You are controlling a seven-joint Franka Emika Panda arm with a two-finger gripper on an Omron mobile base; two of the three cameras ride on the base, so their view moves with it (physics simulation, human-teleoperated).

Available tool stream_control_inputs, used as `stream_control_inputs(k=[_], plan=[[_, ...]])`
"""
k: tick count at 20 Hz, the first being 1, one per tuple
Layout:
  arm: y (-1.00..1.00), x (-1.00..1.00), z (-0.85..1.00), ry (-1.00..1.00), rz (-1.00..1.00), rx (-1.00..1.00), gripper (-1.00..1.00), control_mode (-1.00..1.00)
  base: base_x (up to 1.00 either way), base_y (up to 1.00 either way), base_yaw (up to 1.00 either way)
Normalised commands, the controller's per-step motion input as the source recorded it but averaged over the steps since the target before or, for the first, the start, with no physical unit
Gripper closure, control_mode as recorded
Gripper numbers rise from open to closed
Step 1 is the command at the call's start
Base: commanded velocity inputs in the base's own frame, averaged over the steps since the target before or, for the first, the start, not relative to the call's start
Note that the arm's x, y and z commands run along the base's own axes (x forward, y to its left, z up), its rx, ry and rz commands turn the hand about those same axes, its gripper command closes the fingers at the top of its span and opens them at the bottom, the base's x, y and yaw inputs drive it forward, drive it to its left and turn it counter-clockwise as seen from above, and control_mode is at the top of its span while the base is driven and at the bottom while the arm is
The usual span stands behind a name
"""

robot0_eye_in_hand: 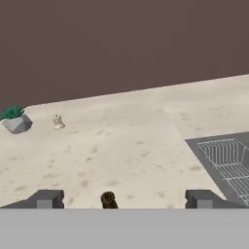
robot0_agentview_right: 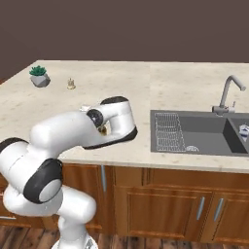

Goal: Open the cabinet directly in front. Then move the beer and the cup to the dining counter with the candle on it.

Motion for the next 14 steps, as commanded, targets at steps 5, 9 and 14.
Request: stream_control_inputs(k=[5,9,14], plan=[[-0.90,-1.00,-0.10,-0.28,0.00,0.09,-1.00,-1.00,0.00,0.00,0.00],[-0.78,-1.00,-0.31,-0.31,0.00,0.08,-1.00,-1.00,0.00,0.00,0.00],[-0.46,-0.37,-0.07,-0.09,-0.04,0.11,-1.00,-1.00,0.00,0.00,0.00]])
